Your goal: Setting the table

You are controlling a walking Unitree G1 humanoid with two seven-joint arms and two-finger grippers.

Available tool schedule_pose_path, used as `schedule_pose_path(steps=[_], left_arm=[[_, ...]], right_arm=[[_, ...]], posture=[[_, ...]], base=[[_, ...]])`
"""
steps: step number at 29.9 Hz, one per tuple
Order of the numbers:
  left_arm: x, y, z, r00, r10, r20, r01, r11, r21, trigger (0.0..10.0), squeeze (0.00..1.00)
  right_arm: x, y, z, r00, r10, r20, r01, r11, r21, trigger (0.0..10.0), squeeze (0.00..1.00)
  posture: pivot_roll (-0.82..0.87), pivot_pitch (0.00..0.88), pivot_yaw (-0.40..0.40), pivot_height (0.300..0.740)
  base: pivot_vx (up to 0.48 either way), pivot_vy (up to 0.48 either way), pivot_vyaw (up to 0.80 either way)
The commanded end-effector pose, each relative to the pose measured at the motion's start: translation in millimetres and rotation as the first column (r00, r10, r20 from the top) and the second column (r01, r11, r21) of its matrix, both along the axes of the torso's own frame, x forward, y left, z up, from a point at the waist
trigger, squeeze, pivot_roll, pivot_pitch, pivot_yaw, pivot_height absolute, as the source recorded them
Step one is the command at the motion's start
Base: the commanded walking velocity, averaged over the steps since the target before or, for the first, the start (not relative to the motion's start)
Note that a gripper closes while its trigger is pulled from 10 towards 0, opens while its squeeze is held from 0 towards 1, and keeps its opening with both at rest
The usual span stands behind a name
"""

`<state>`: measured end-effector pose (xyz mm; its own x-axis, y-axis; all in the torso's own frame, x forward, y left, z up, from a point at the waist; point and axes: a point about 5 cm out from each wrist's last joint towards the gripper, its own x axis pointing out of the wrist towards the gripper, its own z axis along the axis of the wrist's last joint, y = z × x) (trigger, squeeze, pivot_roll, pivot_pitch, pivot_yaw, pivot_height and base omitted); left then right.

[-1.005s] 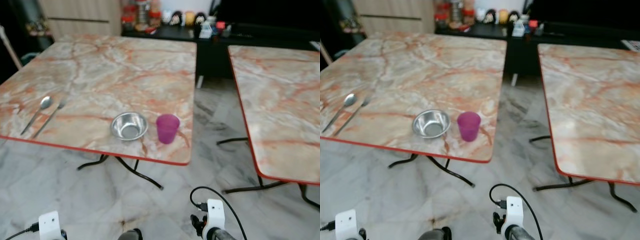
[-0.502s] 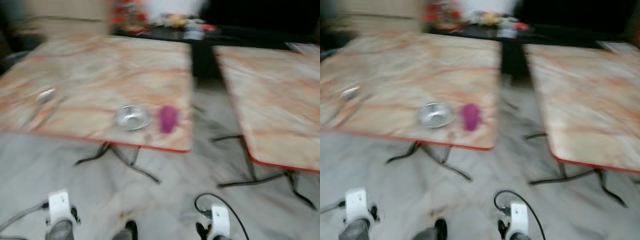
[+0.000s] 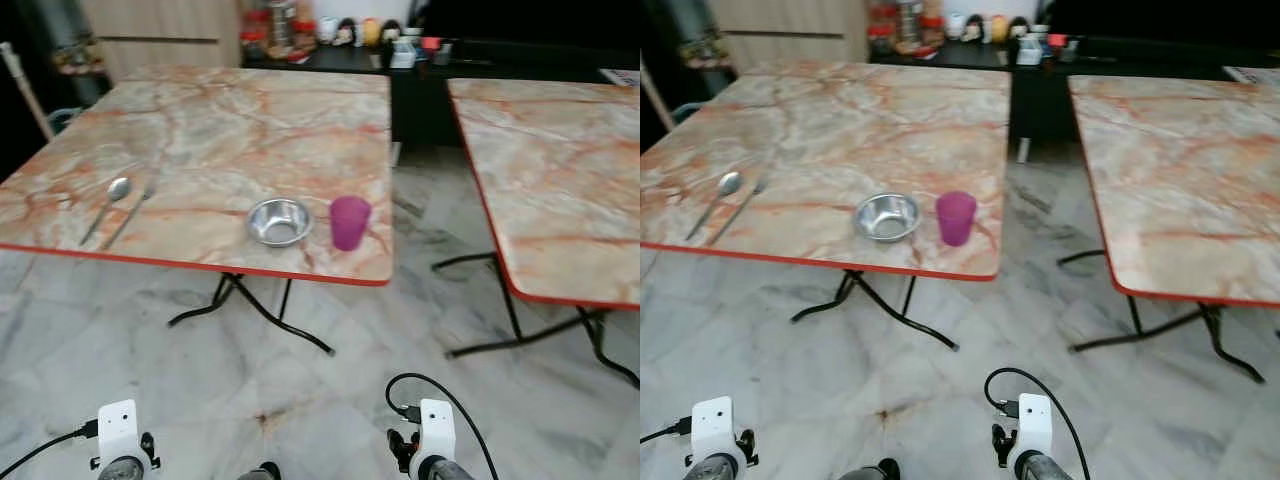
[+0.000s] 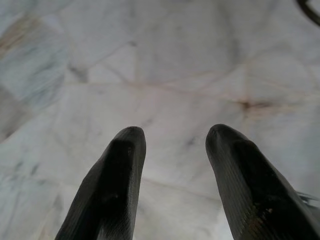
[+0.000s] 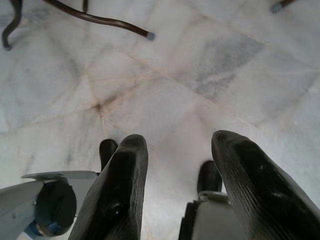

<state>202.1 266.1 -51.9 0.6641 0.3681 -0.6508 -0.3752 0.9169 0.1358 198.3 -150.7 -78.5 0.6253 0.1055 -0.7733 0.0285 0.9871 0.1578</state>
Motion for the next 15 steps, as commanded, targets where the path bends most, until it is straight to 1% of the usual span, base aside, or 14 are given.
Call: schedule_pose_path(steps=[1, 3, 6, 15], left_arm=[[-1.8, -5.6, -2.9, 1.000, -0.017, 0.004, 0.017, 0.999, -0.029, 10.0, 0.00], [0.3, -8.9, -2.8, 0.999, -0.038, 0.007, 0.038, 0.999, -0.036, 10.0, 0.00], [1.6, -10.1, -2.5, 0.998, -0.063, -0.002, 0.063, 0.998, -0.018, 10.0, 0.00], [2.7, -10.8, -2.2, 0.997, -0.071, 0.001, 0.071, 0.997, -0.025, 10.0, 0.00]], right_arm=[[-1.8, -1.7, -1.0, 1.000, -0.014, -0.008, 0.014, 1.000, -0.003, 10.0, 0.00], [-0.5, -2.5, -0.3, 1.000, -0.016, -0.004, 0.016, 1.000, -0.005, 10.0, 0.00], [0.5, -2.3, 0.2, 1.000, -0.018, -0.001, 0.018, 1.000, -0.005, 10.0, 0.00], [-0.2, -0.1, -0.2, 1.000, -0.014, 0.000, 0.014, 1.000, -0.002, 10.0, 0.00]], posture=[[0.11, 0.099, 0.001, 0.731], [0.11, 0.092, 0.003, 0.731], [0.11, 0.090, 0.003, 0.731], [0.11, 0.080, 0.011, 0.731]], base=[[0.000, 0.000, 0.00], [0.000, 0.000, 0.00], [0.000, 0.000, 0.00], [0.262, 0.000, 0.00]])
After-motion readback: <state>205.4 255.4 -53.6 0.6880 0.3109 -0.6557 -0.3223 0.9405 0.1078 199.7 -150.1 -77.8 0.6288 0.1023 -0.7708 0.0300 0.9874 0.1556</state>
